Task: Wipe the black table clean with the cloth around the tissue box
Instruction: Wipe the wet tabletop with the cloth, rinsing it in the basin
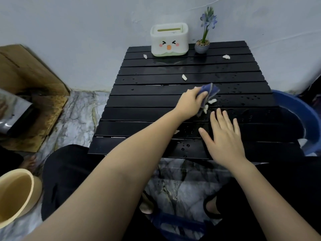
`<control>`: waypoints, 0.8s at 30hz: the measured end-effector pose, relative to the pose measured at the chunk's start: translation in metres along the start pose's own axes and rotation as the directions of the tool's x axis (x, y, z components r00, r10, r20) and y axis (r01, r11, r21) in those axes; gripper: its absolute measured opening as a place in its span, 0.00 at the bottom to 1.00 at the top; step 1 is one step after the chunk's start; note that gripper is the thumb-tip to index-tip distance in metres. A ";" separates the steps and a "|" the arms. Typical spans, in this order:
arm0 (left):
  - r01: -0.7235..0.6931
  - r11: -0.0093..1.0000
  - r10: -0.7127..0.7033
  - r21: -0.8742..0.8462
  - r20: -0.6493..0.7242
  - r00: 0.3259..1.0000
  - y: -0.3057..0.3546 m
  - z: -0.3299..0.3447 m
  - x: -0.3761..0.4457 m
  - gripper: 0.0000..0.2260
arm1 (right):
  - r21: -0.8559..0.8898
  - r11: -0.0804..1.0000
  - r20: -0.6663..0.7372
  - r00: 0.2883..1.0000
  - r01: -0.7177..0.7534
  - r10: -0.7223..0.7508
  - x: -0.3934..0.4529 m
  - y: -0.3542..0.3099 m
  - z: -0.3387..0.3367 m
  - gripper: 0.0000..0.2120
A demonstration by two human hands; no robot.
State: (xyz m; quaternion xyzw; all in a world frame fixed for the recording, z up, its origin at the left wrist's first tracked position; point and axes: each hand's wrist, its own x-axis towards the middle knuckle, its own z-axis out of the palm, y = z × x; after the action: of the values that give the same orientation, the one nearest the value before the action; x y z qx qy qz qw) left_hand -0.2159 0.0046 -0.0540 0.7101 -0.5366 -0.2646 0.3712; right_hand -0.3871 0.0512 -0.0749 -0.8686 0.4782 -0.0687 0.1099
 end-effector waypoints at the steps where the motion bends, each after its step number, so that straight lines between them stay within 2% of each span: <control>1: 0.028 0.993 -0.032 -0.117 -0.028 0.999 0.002 -0.004 0.002 0.12 | 0.036 0.999 -0.004 1.000 0.002 -0.002 0.000 0.001 -0.001 0.35; 3: 0.061 0.953 -0.100 -0.297 -0.118 0.988 -0.001 -0.024 0.007 0.11 | 0.106 0.994 -0.018 1.000 0.002 0.000 0.000 0.003 -0.004 0.34; 5: 0.071 0.940 -0.152 -0.334 -0.222 0.963 -0.013 -0.056 0.011 0.11 | 0.130 0.992 -0.032 0.999 -0.003 0.008 0.001 0.006 -0.007 0.35; 9: 0.137 0.978 -0.193 -0.157 -0.430 0.882 -0.062 -0.136 0.019 0.13 | 0.068 0.997 -0.002 0.999 -0.044 0.044 0.010 0.014 -0.011 0.38; 14: 0.405 0.913 -0.308 0.041 -0.583 0.752 -0.139 -0.186 0.014 0.16 | -0.021 0.997 -0.013 0.997 -0.073 0.072 0.015 0.013 -0.007 0.40; 16: 0.463 0.870 -0.290 0.170 -0.583 0.759 -0.151 -0.177 0.018 0.16 | -0.043 0.997 -0.025 0.997 -0.070 0.069 0.015 0.012 -0.005 0.40; 19: 0.463 0.771 -0.175 0.437 -0.553 0.815 -0.143 -0.150 0.042 0.16 | -0.079 0.994 -0.040 0.997 -0.069 0.066 0.015 0.013 -0.003 0.40; 22: 0.447 0.701 -0.140 0.555 -0.508 0.850 -0.116 -0.113 0.073 0.18 | -0.109 0.992 -0.032 0.998 -0.066 0.062 0.016 0.012 -0.002 0.40; 24: 0.376 0.693 -0.103 0.615 -0.432 0.896 -0.091 -0.079 0.092 0.17 | -0.111 0.992 -0.028 0.998 -0.064 0.061 0.016 0.013 -0.001 0.41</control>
State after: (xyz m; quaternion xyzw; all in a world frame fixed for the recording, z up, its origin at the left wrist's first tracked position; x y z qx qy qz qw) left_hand -0.0772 -0.0509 -0.0802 0.8972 -0.4179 0.0418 0.1368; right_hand -0.3895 0.0306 -0.0767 -0.8570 0.5097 -0.0490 0.0572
